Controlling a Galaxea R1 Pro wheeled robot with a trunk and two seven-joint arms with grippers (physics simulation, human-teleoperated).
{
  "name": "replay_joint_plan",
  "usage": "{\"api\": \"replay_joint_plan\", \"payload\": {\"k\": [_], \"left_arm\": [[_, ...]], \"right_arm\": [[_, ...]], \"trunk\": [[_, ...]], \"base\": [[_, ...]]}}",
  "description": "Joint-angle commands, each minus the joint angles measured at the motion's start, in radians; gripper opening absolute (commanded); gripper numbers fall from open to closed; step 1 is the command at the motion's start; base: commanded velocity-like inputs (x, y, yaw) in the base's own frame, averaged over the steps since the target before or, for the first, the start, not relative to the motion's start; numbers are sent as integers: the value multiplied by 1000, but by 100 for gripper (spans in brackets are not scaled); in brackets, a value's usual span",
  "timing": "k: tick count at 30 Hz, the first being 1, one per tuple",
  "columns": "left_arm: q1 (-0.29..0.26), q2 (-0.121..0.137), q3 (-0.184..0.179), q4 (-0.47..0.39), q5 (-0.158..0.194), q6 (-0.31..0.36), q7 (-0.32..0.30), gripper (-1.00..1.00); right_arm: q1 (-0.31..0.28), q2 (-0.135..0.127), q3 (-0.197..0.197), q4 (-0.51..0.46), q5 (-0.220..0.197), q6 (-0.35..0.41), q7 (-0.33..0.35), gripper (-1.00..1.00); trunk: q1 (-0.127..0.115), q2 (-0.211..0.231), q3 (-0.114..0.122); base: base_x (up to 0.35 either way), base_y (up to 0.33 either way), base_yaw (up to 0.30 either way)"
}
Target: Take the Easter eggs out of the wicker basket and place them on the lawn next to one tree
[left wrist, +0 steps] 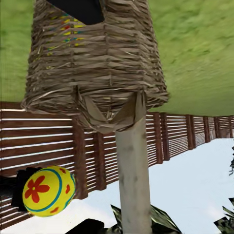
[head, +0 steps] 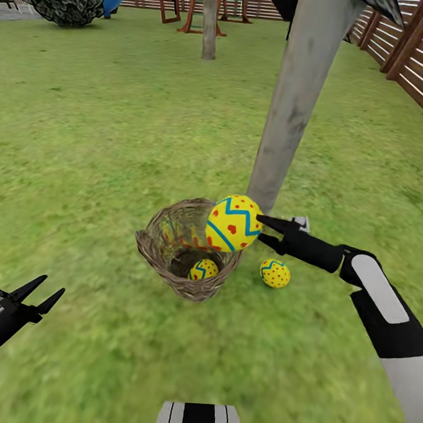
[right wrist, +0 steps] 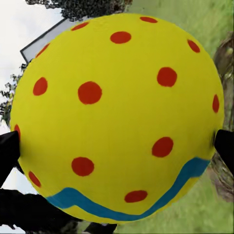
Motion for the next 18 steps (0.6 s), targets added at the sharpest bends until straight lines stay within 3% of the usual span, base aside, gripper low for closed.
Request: {"api": "replay_joint_plan", "payload": {"k": [1,3,5,6,8,10,11,12,13,14,15,17,18], "left_arm": [[-1,-1,1,0,0,10,-2,100],[-1,-2,1,0,0,10,2,100],[-1,-2,1,0,-1,10,3,100],[-1,-2,1,0,-1,10,3,100],[-1,-2,0,0,-1,10,3,100],[-1,-2,-1,0,-2,10,3,100],[-1,-2,-1,0,-2,10,3,100],[-1,-3,-1,0,-2,10,3,100],[-1,-3,-1,0,-2,10,3,100],[-1,-3,-1,0,-2,10,3,100],[-1,-2,0,0,-2,10,3,100],[-1,-2,1,0,-2,10,3,100],[-1,-2,0,0,-2,10,3,100]], "right_arm": [[6,-34,-8,3,1,1,15,-100],[17,-108,-17,6,-3,1,21,-100],[22,-142,-19,10,-2,3,21,-100],[31,-172,-19,12,-2,14,21,-100],[40,-249,-19,12,2,40,19,-100],[41,-279,-19,23,32,42,8,-100],[41,-294,-19,38,133,41,-16,-100],[41,-299,-21,59,320,34,-55,-100],[41,-300,-27,71,387,33,-73,-100],[41,-301,-56,82,464,34,-102,-100],[41,-297,-103,94,609,36,-198,-100],[41,-293,-121,140,757,34,-352,-100],[41,-287,-120,176,790,32,-419,-100]], "trunk": [[0,0,1],[0,0,3],[0,0,5],[0,0,7],[0,0,9],[0,0,11],[0,0,13],[0,0,14],[0,0,15],[0,0,16],[0,0,18],[0,0,20],[0,0,21]], "base": [[0,0,-218],[0,0,-218],[0,0,-218],[0,0,-218],[0,0,-218],[0,0,-218],[0,0,-218],[0,0,-218],[0,0,-218],[0,0,-218],[0,0,-222],[0,0,-226],[0,0,-229]]}}
